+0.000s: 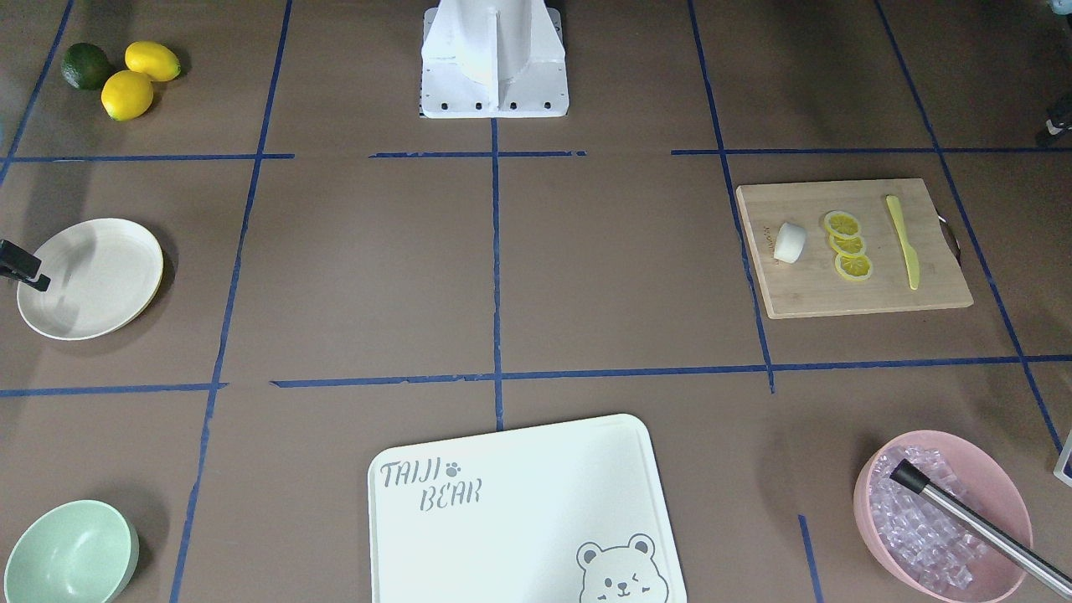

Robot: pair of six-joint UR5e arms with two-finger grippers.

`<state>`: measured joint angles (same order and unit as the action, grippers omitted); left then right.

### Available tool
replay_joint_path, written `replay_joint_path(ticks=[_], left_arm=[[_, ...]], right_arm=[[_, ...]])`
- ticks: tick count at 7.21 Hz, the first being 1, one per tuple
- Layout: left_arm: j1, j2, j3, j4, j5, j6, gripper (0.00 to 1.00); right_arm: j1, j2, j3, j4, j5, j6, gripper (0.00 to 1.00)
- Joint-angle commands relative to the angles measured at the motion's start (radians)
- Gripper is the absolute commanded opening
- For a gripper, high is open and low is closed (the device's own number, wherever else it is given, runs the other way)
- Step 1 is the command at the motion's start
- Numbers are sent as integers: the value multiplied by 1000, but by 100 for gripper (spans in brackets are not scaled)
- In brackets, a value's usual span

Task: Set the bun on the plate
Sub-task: 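Reach the right gripper to the rim of the white plate and grasp it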

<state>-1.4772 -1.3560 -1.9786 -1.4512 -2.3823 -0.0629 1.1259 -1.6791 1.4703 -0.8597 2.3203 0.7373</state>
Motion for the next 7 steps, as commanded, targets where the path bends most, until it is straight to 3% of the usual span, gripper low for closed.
replay_joint_path(ticks=[1, 2, 4, 6, 7], left_arm=[[0, 0, -5, 0, 0, 0, 100], [0, 0, -5, 0, 0, 0, 100], [0, 0, -20, 3, 0, 0, 100], [0, 0, -29, 5, 0, 0, 100], [0, 0, -29, 6, 0, 0, 100]], right_arm=[[-6, -2, -1, 1, 25, 1, 8], [-6, -2, 1, 1, 30, 1, 1], [-3, -2, 31, 1, 91, 4, 0], [-1, 45, 167, -15, 145, 246, 0], [-3, 112, 180, -12, 158, 371, 0]])
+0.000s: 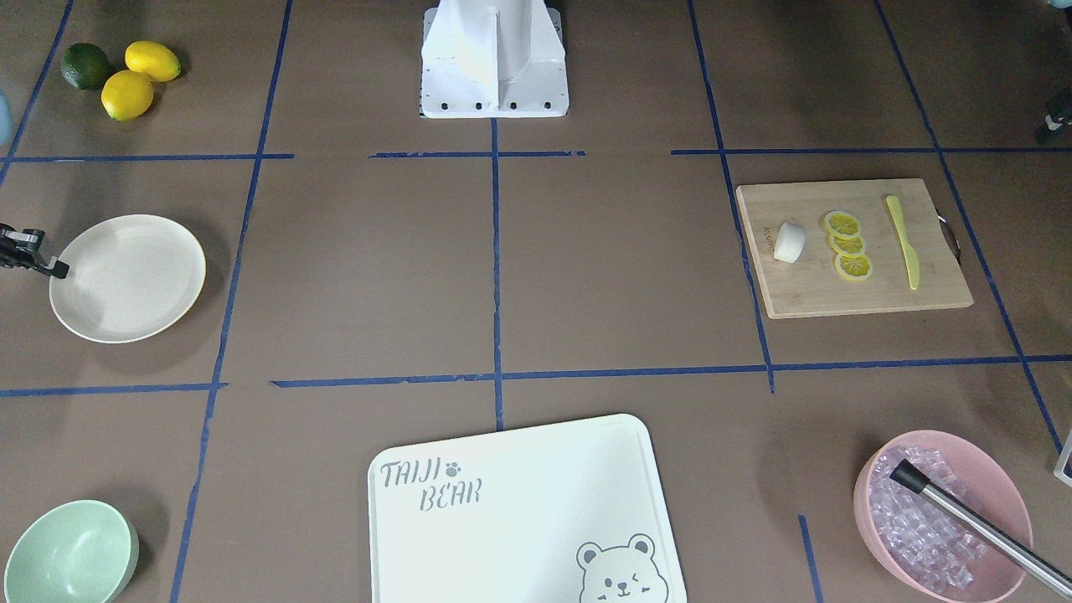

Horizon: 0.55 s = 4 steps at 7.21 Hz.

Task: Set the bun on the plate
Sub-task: 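Reach the right gripper to the rim of the white plate and grasp it, then slide the white plate with the right gripper toward the table centre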

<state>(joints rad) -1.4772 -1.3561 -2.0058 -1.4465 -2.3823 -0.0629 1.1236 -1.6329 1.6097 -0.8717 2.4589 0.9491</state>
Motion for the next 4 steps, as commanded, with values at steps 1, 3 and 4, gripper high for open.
replay_joint_path(ticks=[1, 3, 4], left_arm=[[0, 0, -2, 3, 0, 0, 100], [2, -1, -4, -2, -2, -2, 100], [2, -3, -5, -5, -2, -3, 100]], right_arm=[[-27, 121, 42, 2, 31, 210, 0], [-193, 287, 9, -12, 8, 294, 0], [-258, 373, -22, -13, 0, 353, 0]])
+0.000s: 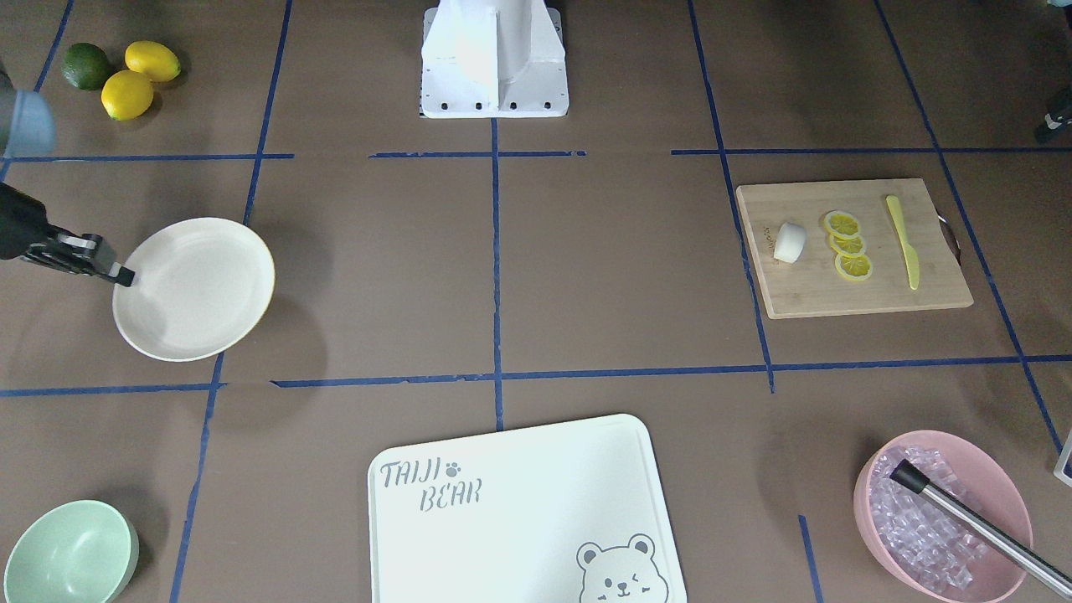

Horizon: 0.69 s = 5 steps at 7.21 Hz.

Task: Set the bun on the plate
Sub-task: 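Slide the white plate with the right gripper toward the table centre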

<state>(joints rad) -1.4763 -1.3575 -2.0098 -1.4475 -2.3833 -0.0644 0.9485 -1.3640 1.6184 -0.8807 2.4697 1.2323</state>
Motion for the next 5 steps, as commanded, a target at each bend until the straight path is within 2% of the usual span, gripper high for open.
replay_joint_path(ticks=[1, 4, 5], left_arm=[[2, -5, -1, -2, 1, -2, 100], [5, -2, 5, 1, 1, -2, 100], [2, 0, 0, -2, 0, -2, 100]], right_arm=[[-153, 193, -76, -3, -82, 131, 0], [-301, 340, -167, -24, -292, 248, 0], [-315, 342, -172, -32, -299, 249, 0]])
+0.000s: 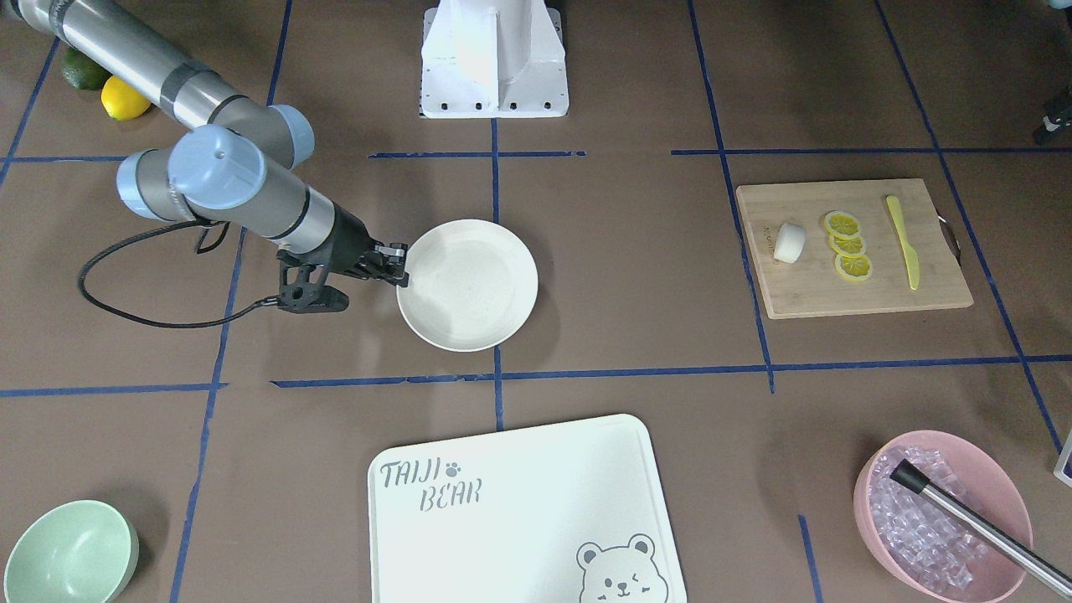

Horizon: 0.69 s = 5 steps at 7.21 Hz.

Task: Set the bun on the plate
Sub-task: 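Slide the white plate with the right gripper toward the table centre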

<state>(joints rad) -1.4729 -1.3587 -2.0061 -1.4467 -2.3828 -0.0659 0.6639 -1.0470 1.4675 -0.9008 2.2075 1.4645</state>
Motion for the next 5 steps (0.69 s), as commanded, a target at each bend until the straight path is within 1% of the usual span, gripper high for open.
replay_joint_path(ticks=[1, 2, 4, 5], left_arm=[[2, 0, -5, -14, 0, 6, 100], [-1, 1, -5, -35, 0, 8, 100], [2, 1, -6, -37, 0, 8, 100], [2, 1, -7, -37, 0, 8, 100]], right_arm=[[-41, 27, -26, -12, -52, 17, 0], [-44, 28, -26, -12, -55, 17, 0], [-53, 27, -27, -13, -58, 17, 0], [-53, 25, -27, -15, -58, 17, 3]])
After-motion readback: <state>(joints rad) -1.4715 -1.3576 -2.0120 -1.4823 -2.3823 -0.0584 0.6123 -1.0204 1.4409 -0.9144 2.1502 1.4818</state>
